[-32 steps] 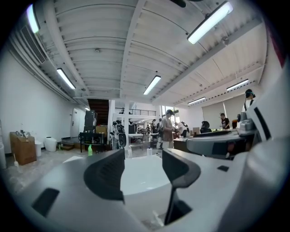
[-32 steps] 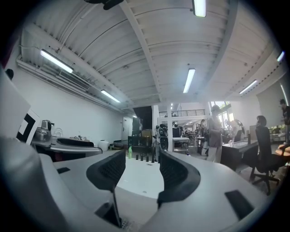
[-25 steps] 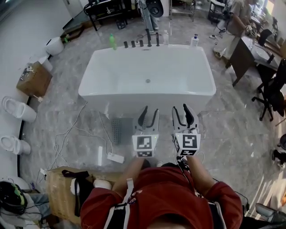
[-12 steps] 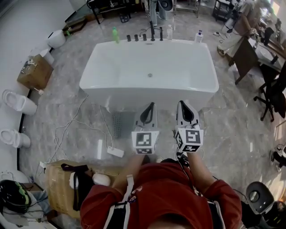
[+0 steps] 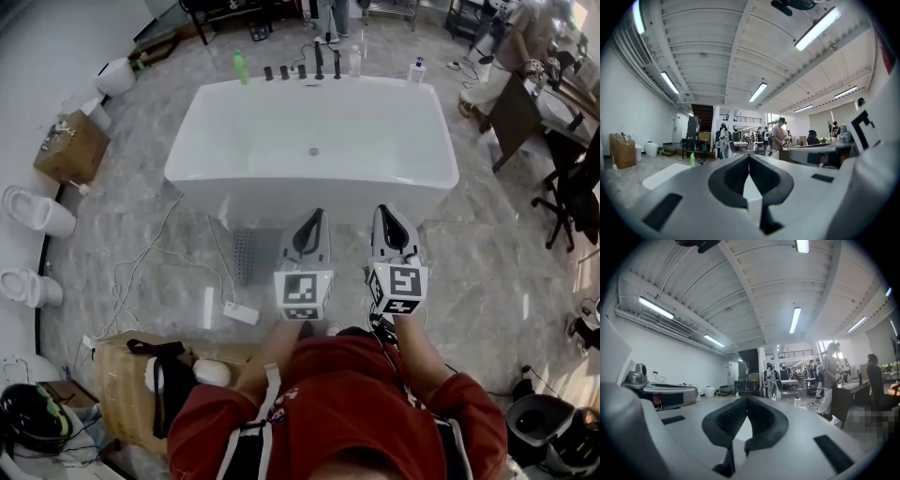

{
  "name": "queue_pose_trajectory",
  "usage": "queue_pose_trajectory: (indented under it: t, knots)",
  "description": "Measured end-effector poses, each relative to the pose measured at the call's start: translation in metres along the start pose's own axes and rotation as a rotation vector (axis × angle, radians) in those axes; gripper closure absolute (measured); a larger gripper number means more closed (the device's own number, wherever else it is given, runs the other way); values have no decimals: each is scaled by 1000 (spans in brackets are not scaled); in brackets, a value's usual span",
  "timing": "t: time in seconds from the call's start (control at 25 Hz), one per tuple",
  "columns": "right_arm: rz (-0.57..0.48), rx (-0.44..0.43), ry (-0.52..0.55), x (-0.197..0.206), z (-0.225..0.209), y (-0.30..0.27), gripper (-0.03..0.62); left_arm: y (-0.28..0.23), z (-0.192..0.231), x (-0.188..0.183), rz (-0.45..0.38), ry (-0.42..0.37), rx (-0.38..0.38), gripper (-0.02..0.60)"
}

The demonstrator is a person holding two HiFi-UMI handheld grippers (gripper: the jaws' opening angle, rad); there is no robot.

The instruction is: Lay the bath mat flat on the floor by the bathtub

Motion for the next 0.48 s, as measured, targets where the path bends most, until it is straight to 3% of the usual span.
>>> queue_pose_trajectory:
  t: [0.48]
  knots:
    - [-32, 0, 11, -10, -1, -1, 582, -1, 4, -10, -31, -6, -11, 568]
Point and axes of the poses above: the fingertips, and each gripper's own axes: y backward along the fingers, z to its left, x out of its underside, the point moved 3 cm from there along y, backward along the fingers, and after that the axes turned 2 degrees about -x, right-handed, at the moved point
